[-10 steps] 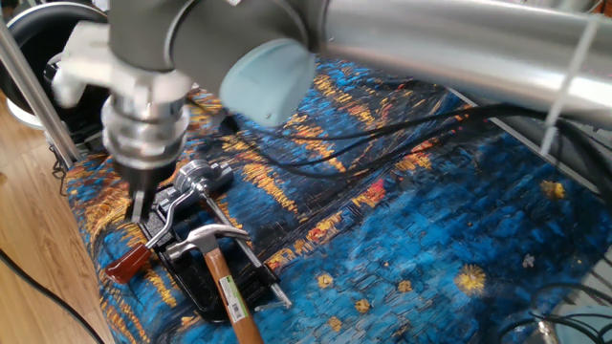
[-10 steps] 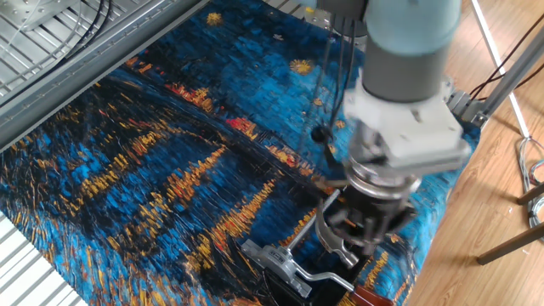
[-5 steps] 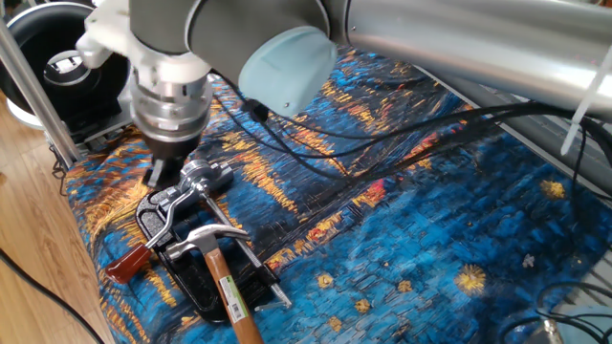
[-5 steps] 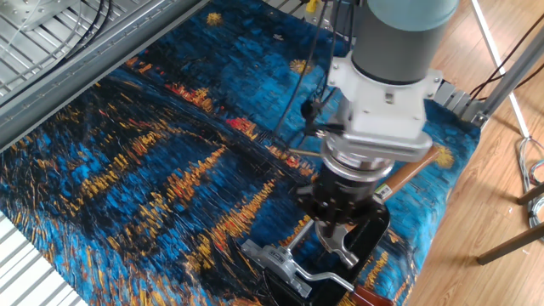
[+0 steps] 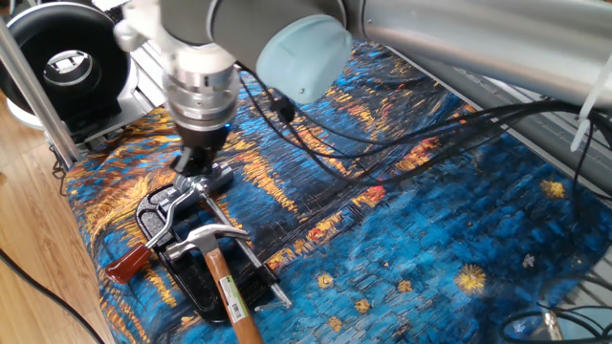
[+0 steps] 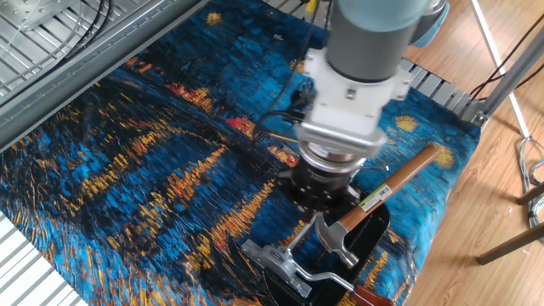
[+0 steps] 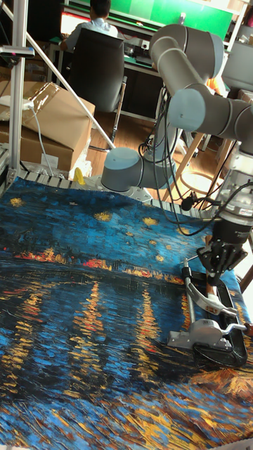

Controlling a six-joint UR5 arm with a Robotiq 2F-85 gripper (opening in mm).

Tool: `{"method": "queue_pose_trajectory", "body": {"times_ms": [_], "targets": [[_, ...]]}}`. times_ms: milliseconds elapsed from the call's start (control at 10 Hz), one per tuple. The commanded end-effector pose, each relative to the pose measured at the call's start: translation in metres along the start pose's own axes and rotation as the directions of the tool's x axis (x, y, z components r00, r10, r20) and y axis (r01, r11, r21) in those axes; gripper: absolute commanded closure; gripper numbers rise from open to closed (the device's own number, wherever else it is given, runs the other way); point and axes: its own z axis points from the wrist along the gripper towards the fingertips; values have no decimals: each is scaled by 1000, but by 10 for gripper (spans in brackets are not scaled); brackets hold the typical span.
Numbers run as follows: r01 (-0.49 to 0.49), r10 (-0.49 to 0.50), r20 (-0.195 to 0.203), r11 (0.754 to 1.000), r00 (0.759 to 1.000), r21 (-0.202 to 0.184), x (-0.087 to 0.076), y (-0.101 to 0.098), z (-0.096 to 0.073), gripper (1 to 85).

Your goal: Push down the lever

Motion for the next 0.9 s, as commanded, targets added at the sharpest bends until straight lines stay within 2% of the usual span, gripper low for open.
{"method": "queue_pose_trajectory", "body": {"times_ms": [0,100,200,300,400,500,600,700,800], "targets": [[2,-1,11,997,1000,-77,2,5,6,840],[-39,37,-21,995,999,-93,9,9,6,840],[-182,175,-82,980,981,-83,22,10,5,840],[-290,282,-128,956,951,-42,34,5,4,840],[-316,312,-67,947,948,-56,17,4,6,840],[-326,324,-35,943,945,-73,7,6,6,840],[-304,302,-39,950,952,-66,7,-4,2,840],[-258,254,-55,963,966,-76,8,-24,-6,840],[-204,199,-64,975,978,-86,9,-53,-14,840]]}}
